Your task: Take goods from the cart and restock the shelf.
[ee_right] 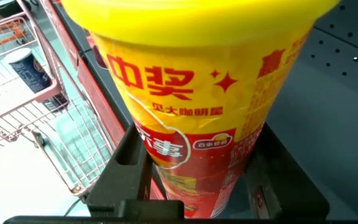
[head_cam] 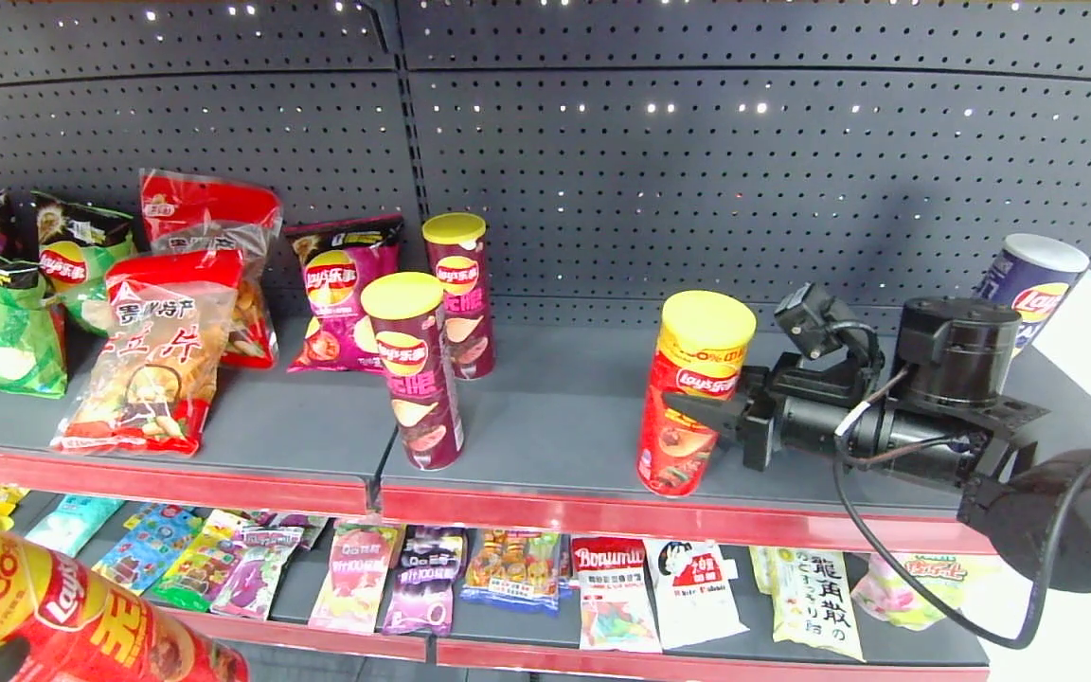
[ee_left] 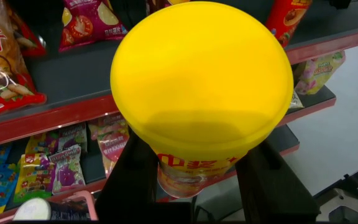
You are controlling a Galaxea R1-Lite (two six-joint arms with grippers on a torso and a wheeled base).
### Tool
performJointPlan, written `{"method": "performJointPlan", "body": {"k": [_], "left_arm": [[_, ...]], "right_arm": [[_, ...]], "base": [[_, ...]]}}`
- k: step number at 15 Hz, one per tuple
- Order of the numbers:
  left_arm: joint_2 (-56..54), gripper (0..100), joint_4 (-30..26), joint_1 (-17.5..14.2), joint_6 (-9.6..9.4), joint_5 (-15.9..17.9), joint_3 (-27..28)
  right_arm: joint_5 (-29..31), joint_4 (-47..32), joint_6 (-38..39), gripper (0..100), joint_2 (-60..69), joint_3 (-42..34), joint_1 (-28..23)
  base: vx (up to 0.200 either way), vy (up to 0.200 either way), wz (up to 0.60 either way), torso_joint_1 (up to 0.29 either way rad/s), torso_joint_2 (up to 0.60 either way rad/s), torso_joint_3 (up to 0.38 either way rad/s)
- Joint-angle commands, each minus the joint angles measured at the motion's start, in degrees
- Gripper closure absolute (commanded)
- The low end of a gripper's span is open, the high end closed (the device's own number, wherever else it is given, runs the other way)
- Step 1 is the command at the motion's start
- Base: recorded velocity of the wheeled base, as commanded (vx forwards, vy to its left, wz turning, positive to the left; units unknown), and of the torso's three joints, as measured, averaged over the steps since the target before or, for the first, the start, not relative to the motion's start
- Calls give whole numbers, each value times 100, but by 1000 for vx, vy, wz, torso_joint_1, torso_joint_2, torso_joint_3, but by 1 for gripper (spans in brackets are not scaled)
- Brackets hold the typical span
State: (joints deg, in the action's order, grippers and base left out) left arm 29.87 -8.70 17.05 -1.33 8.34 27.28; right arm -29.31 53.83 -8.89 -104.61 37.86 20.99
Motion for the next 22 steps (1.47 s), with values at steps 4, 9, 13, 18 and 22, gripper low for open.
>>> {"method": "performJointPlan", "body": {"k": [4,9,13,18,22], "left_arm": [[10,100,0,0,1,1,5],[2,100,-8,0,1,1,-12],[2,100,-8,0,1,1,-12],[-7,100,-8,0,1,10,-4],[19,100,-8,0,1,63,-21]], "right_arm": [[13,-13,-8,100,-42,-16,1],[48,-13,1,0,-69,-7,10],[57,-13,-17,0,-60,-7,-7],[294,-13,19,0,582,-587,-25],[303,-13,1,0,1707,-1818,-95]], "base": [[0,0,0,0,0,0],[0,0,0,0,0,0],[0,0,0,0,0,0],[0,0,0,0,0,0],[0,0,0,0,0,0]]}}
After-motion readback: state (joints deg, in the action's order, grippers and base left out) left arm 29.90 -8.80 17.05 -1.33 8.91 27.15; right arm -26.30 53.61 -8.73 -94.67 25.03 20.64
